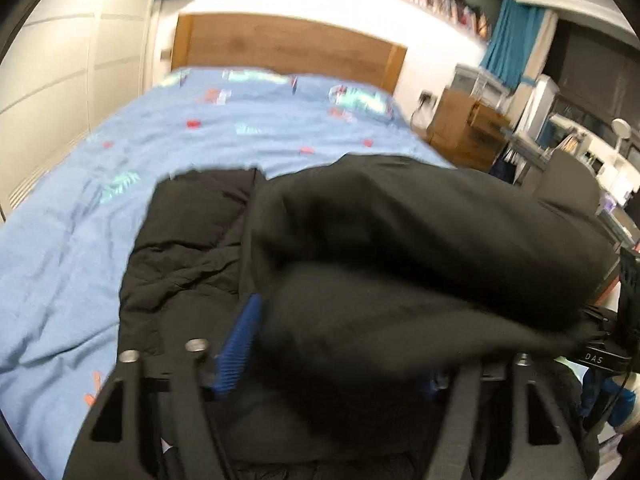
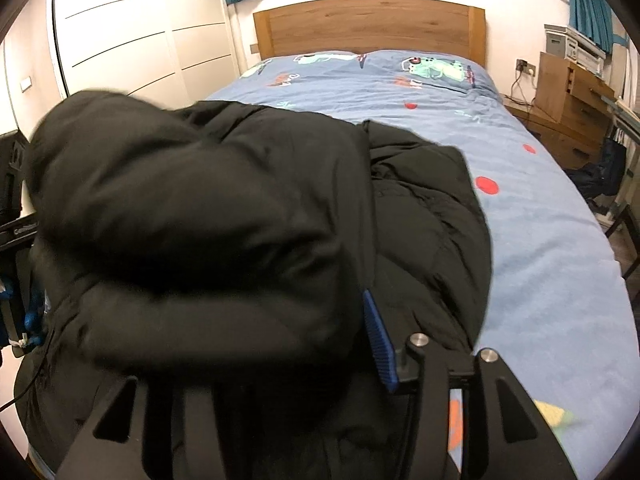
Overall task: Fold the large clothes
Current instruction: 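Carry the gripped hood over onto the jacket body with both tools and open, then press the folded hood flat onto the jacket with both tools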
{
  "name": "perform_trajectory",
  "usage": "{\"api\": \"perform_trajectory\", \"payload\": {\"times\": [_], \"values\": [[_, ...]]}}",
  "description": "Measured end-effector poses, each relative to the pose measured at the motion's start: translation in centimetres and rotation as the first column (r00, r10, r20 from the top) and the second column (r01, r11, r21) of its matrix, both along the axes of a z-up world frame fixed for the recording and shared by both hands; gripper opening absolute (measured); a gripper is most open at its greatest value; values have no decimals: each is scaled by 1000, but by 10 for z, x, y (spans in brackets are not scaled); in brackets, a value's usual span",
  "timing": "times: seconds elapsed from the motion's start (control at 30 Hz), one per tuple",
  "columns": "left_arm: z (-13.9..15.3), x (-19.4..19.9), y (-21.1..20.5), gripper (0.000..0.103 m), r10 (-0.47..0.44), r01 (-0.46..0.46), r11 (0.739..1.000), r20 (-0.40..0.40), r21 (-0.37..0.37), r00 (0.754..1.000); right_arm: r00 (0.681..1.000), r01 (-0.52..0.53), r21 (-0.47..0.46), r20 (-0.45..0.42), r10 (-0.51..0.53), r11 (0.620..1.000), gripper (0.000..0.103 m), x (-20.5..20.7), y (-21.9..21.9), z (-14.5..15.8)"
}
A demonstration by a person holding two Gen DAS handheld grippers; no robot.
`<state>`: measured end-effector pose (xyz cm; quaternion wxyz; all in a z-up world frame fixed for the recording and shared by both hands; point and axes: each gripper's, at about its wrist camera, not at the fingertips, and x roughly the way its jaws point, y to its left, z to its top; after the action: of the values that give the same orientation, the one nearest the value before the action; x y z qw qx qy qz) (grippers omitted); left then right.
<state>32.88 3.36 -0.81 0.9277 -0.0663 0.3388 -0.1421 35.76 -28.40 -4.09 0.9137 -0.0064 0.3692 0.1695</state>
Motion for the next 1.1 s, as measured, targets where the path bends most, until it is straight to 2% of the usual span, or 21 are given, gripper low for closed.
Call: {"api": "perform_trajectory", "payload": {"times": [0.3, 0.43, 0.63, 0.8, 0.97, 1.1], "values": [[-2, -44, 31, 75, 5, -7, 999, -60, -31, 998, 999, 47, 9, -27, -47, 999, 49, -48, -14, 8], [12, -43, 38, 76, 10, -12, 999, -64, -31, 998, 998, 65, 25, -22, -65, 998, 49, -56, -23, 20], [50, -1, 30, 81, 35, -38, 996, -28, -80, 999, 997, 40, 49, 66, -43, 998, 49, -24, -9, 73], [64, 57, 8, 81, 45, -46, 995, -19, -85, 999, 996, 14, 53, 92, -19, 999, 49, 29, 19, 95], [47, 97, -17, 81, 26, -30, 997, -57, -73, 998, 997, 12, 67, 69, -17, 998, 49, 71, 33, 92], [14, 88, -31, 80, -14, 9, 999, -104, -49, 994, 1000, -19, 46, 10, 19, 999, 49, 83, 46, 63]]}}
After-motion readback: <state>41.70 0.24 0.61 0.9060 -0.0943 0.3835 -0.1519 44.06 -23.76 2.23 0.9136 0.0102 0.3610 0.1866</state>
